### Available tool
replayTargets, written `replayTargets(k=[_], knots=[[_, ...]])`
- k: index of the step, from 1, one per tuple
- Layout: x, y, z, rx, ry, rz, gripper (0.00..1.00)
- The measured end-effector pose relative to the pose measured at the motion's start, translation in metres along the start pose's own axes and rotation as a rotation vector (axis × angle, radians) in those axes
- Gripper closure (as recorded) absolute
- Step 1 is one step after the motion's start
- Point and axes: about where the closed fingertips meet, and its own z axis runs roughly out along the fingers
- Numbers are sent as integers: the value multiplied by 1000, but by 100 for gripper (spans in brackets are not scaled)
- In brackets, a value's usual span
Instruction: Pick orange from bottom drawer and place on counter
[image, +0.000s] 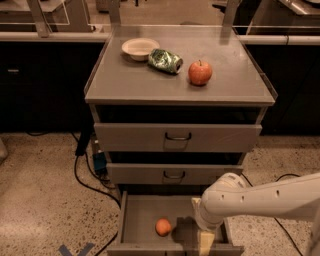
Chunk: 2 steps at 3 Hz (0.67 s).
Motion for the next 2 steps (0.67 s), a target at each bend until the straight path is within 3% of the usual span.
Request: replayTargets(k=[1, 2], knots=[[-3, 0, 39, -39, -11, -20, 0], [-4, -1, 43, -37, -12, -25, 0]])
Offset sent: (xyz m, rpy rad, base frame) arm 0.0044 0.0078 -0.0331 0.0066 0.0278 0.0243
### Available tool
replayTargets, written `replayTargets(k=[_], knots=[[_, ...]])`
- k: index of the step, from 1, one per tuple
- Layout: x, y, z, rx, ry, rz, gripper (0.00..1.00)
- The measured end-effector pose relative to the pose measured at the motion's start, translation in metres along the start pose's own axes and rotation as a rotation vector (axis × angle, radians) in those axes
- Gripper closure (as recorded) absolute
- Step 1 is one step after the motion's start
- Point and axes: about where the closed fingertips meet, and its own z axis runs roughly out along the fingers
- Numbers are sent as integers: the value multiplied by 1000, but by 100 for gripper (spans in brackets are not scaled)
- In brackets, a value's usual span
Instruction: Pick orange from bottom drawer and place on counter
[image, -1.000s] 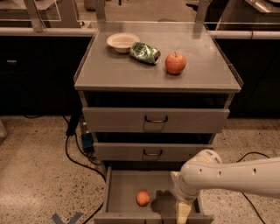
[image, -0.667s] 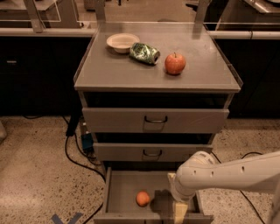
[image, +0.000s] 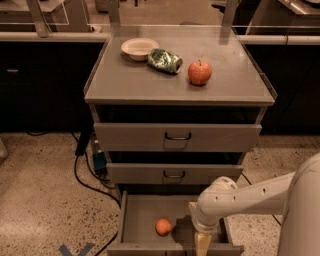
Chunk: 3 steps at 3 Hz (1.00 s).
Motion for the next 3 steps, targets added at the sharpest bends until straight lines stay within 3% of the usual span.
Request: replayTargets(k=[1, 3], knots=[[-5, -12, 18, 17, -6, -38, 0], [-24, -40, 84, 29, -57, -149, 0]])
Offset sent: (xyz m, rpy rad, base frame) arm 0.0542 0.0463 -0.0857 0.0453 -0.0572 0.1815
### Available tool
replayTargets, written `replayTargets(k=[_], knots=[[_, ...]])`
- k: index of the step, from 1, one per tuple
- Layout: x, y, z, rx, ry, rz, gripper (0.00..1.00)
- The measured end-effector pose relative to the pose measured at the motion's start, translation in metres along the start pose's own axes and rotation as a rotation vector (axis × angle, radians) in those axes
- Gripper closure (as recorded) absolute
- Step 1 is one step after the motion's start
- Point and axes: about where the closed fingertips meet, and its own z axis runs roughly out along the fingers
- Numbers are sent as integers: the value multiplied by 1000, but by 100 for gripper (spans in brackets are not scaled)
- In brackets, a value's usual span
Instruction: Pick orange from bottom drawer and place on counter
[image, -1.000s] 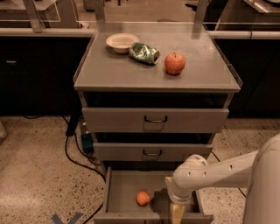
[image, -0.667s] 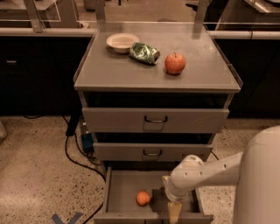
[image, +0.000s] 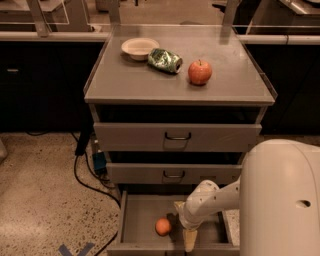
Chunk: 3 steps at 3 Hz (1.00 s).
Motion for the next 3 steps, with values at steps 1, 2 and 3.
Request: replayTargets(k=[1, 2, 3], knots=[[-10, -13, 62, -4, -42, -63, 0], [-10, -13, 62, -4, -42, -63, 0], [-16, -17, 67, 1, -60, -89, 0]])
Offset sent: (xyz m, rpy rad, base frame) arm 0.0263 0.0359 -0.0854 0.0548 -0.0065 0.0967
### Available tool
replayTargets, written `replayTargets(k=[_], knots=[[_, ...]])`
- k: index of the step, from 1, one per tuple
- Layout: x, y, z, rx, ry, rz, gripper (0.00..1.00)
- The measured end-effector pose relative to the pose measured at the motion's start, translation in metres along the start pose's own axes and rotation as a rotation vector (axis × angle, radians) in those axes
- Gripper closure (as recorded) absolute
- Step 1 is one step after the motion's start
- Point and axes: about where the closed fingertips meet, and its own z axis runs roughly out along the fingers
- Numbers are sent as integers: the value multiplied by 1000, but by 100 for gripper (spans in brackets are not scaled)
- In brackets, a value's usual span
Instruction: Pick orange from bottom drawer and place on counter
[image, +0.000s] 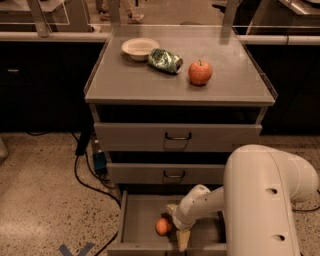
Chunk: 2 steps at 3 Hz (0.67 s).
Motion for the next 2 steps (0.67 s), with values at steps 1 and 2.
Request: replayTargets(k=[1, 2], knots=[[-17, -18, 15, -4, -39, -64, 0], [-28, -42, 29, -5, -78, -145, 0]])
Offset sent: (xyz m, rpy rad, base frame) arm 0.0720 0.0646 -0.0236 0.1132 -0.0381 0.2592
